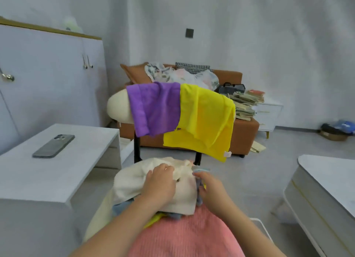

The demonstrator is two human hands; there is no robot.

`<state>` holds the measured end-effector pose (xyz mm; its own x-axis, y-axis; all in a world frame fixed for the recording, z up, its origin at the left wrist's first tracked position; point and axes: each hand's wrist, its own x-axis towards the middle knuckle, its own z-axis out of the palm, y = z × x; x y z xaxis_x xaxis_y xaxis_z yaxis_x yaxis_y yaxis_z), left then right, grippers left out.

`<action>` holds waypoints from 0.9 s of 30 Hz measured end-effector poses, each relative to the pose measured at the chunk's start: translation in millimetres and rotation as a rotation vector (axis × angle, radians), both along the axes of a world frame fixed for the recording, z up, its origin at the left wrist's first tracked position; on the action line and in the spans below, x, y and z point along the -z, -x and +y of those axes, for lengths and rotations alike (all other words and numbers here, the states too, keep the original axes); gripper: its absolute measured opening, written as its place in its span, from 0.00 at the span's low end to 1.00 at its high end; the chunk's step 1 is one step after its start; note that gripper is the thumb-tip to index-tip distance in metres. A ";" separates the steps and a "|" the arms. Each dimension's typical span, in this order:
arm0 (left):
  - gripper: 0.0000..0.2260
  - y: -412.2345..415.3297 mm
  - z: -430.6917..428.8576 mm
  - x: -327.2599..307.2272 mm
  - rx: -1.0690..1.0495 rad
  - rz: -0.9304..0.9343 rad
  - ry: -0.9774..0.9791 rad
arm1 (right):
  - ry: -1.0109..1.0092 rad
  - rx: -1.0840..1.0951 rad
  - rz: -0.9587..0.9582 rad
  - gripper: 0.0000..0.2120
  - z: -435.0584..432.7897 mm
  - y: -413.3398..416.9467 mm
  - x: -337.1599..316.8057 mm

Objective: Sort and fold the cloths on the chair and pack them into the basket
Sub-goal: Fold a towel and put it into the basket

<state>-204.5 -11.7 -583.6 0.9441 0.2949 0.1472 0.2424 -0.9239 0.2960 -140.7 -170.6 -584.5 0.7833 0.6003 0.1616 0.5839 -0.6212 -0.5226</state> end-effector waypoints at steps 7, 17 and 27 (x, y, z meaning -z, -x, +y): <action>0.11 6.6 42.4 7.3 -0.017 0.018 0.083 | 0.215 0.043 -0.125 0.24 51.0 -2.7 8.4; 0.09 -3.8 52.6 -7.5 0.068 -0.244 0.315 | 0.286 0.038 -0.207 0.17 68.0 -16.9 -2.1; 0.05 12.7 64.9 -39.0 0.099 -0.308 0.354 | -0.117 -0.010 -0.275 0.05 76.7 -4.2 -40.5</action>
